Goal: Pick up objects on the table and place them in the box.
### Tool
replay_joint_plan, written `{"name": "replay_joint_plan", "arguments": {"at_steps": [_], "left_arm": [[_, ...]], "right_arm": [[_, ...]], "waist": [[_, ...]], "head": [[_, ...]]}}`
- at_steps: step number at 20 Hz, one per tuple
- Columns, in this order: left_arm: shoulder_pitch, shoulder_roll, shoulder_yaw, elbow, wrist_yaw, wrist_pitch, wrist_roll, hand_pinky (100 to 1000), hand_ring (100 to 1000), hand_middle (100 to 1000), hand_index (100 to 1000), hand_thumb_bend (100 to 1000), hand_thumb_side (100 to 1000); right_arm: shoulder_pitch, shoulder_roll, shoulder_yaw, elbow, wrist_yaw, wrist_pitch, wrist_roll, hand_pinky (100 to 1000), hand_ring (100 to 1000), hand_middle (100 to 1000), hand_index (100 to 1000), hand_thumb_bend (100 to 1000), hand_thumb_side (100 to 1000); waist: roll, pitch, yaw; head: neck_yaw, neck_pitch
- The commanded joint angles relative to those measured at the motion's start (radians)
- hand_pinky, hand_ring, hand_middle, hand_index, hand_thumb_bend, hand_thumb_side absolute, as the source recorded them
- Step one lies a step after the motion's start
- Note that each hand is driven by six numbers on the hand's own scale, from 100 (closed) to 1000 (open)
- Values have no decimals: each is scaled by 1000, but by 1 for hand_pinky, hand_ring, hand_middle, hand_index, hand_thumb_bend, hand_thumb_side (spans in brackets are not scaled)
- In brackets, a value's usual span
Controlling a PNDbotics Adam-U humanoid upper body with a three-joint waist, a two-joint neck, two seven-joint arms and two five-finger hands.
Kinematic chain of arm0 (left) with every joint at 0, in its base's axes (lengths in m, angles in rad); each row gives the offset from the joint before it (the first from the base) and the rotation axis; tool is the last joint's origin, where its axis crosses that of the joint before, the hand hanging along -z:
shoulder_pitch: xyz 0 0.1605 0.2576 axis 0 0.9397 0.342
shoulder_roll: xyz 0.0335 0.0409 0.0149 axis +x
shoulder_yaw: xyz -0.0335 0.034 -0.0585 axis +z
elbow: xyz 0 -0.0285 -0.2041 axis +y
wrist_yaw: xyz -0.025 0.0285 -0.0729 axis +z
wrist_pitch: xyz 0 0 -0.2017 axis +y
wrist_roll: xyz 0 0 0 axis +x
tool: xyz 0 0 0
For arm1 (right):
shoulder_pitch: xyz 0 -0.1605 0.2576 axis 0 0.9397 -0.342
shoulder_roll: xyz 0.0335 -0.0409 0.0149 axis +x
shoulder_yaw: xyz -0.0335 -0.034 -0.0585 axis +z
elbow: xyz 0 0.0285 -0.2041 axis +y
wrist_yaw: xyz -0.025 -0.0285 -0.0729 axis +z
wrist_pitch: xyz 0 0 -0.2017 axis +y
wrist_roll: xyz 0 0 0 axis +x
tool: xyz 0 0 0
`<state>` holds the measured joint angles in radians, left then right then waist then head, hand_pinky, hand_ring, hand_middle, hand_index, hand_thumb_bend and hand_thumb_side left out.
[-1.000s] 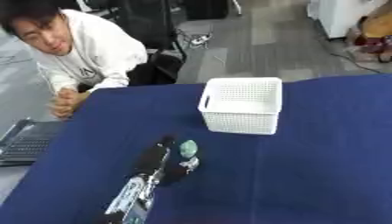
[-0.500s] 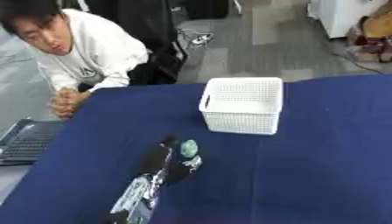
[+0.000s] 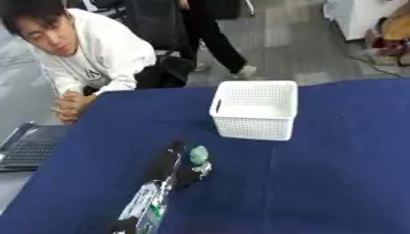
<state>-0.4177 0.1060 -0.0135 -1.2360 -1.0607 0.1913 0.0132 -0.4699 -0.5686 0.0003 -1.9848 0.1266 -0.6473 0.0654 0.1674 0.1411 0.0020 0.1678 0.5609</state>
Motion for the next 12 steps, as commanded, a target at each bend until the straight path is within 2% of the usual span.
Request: {"name": "replay_joint_plan", "arguments": {"at_steps": [1,12], "left_arm": [[-16,6,13,-3,-10,3,7,602,775,963,993,544,1000],[-25,7,21,19,-8,-1,11,610,777,962,990,532,1000]], "right_arm": [[-16,-5,-8,-15,4,-1,-4,100,268,313,577,100,1000],[-17,-4,-9,-15,4,-2,-4,100,268,313,577,100,1000]], "waist": [[-10,-10,0],[-12,-8,0]], "head": [[7,-16],[6,-20]]}}
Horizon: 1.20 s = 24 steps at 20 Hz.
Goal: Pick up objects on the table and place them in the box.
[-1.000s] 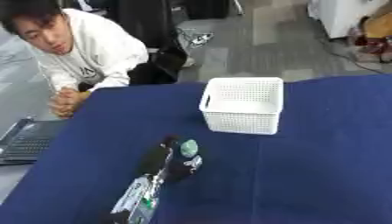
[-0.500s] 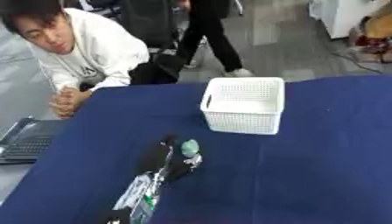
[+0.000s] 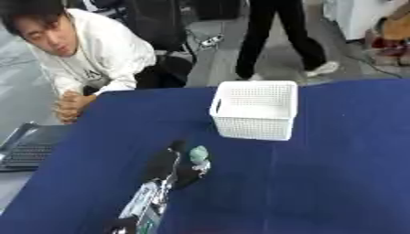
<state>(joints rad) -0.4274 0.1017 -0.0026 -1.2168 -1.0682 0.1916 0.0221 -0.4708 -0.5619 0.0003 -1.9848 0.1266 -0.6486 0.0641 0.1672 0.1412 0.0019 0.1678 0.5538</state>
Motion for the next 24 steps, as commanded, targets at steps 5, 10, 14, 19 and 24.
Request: {"name": "replay_joint_plan", "arguments": {"at_steps": [5,10,14,19,24], "left_arm": [[-21,9,14,20,1,0,1,603,772,961,990,526,1000],[-23,8,15,30,4,1,0,581,756,959,988,518,1000],[-27,7,18,35,5,2,2,591,758,958,987,514,1000],[-30,6,21,49,10,2,8,624,767,956,986,504,1000],[-34,6,22,70,20,-1,16,617,762,954,984,498,1000]], "right_arm": [[-17,-9,-9,-15,4,-1,-4,100,268,313,576,100,1000],[-18,-8,-9,-15,3,-2,-4,100,268,313,576,100,1000],[-18,-8,-9,-15,3,-1,-3,100,268,312,576,100,1000],[-18,-8,-9,-15,3,-1,-3,100,268,312,576,100,1000],[-18,-8,-10,-15,4,-1,-4,100,268,312,576,100,1000]], "waist": [[-12,-8,0],[-12,-7,-1],[-13,-7,-1],[-13,-7,-1],[-14,-7,-1]], "head": [[6,-15],[7,-14],[7,-13],[7,-13],[7,-15]]}}
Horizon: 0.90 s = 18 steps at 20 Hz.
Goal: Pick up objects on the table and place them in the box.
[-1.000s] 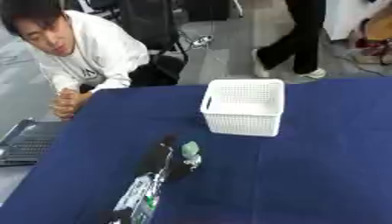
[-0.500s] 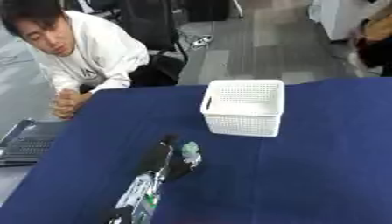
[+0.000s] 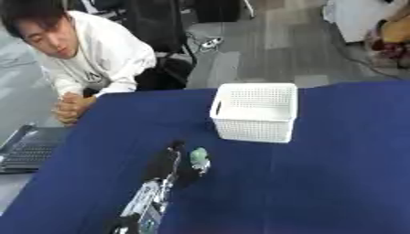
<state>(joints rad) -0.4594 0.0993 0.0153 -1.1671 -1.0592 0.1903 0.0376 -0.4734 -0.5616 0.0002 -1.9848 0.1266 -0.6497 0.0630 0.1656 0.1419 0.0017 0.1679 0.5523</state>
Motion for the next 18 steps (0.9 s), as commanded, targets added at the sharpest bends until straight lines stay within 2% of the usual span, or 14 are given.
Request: {"name": "replay_joint_plan", "arguments": {"at_steps": [1,6,7,9,12,18], "left_arm": [[-2,8,5,23,11,0,1,615,760,953,984,498,1000],[-5,5,7,37,28,2,12,546,713,937,979,492,1000],[-6,5,7,40,31,2,13,554,718,939,979,493,1000],[-7,5,7,46,36,2,13,499,678,923,968,491,1000],[-7,4,6,52,39,2,11,468,660,917,962,485,1000],[-10,3,5,63,24,2,1,480,674,920,956,496,1000]], "right_arm": [[-16,-8,-10,-15,4,0,-2,100,268,312,576,100,1000],[-16,-8,-10,-15,4,0,-3,100,268,313,576,100,1000],[-16,-8,-10,-15,4,0,-3,100,268,313,576,100,1000],[-16,-7,-10,-15,3,0,-3,100,268,313,576,100,1000],[-16,-7,-10,-15,4,0,-3,100,268,312,576,100,1000],[-17,-6,-10,-15,4,0,-3,100,268,312,576,100,1000]], "waist": [[-12,-7,-1],[-13,-8,0],[-13,-8,0],[-13,-8,-1],[-14,-7,-1],[-15,-7,-2]], "head": [[7,-13],[8,-12],[8,-12],[9,-12],[9,-11],[11,-9]]}}
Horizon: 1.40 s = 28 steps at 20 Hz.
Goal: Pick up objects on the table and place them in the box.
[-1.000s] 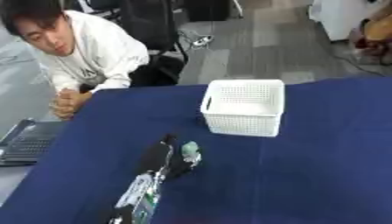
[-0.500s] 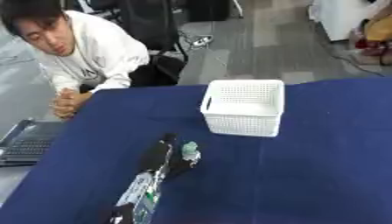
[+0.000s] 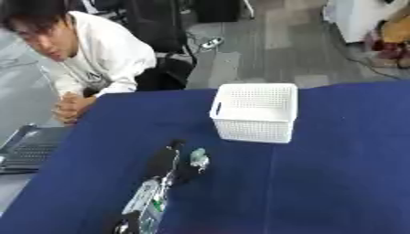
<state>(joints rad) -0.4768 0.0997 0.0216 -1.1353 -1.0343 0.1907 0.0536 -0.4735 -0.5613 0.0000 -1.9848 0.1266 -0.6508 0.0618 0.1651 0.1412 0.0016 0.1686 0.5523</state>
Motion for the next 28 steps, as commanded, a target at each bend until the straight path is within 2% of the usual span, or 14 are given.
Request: {"name": "replay_joint_plan", "arguments": {"at_steps": [1,28], "left_arm": [[6,3,-2,35,-6,1,-16,483,675,920,956,497,1000],[-15,-5,-2,114,-55,-9,-24,493,688,923,955,496,1000]], "right_arm": [[-17,-6,-10,-15,4,1,-1,100,268,312,576,100,1000],[-25,0,-9,-15,2,1,-1,100,268,313,576,100,1000]], "waist": [[-14,-6,-2],[-15,-4,-7]], "head": [[10,-9],[16,-13]]}}
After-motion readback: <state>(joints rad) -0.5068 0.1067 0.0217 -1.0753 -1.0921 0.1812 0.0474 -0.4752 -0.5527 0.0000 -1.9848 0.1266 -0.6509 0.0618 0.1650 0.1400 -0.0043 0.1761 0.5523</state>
